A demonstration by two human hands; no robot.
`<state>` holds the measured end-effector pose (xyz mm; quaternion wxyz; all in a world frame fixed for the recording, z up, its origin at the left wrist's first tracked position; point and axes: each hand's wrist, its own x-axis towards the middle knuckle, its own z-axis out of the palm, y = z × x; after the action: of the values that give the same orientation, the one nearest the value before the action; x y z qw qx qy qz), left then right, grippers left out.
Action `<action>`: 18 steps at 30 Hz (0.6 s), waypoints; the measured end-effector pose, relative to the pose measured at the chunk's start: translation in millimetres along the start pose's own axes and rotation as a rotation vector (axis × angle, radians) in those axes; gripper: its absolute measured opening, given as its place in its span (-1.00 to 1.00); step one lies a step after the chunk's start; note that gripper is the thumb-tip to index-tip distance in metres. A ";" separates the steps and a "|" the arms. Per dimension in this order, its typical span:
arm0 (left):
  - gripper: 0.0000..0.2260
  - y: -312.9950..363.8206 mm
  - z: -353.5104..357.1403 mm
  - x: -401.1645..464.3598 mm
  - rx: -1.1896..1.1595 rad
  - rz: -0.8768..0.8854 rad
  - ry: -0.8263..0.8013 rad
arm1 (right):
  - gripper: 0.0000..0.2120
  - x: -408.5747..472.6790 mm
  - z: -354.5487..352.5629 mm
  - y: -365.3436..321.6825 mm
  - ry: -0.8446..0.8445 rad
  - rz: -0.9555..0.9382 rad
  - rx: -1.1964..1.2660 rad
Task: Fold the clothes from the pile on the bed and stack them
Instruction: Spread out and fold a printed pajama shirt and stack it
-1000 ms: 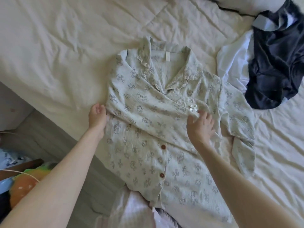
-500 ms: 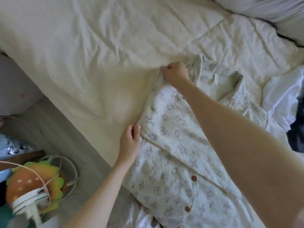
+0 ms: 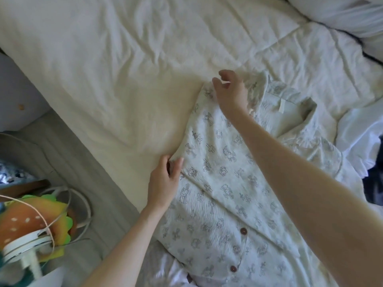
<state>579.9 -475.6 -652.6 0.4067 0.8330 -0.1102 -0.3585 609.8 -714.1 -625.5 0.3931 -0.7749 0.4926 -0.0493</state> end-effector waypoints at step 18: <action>-0.52 45.7 84.7 -75.6 0.857 0.568 -0.222 | -0.70 -216.0 -82.3 156.9 0.167 -0.072 -0.219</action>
<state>472.3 -519.9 -614.5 0.0966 0.8190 -0.5108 -0.2428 347.8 -619.2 -605.0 0.2619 -0.8234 0.4980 -0.0737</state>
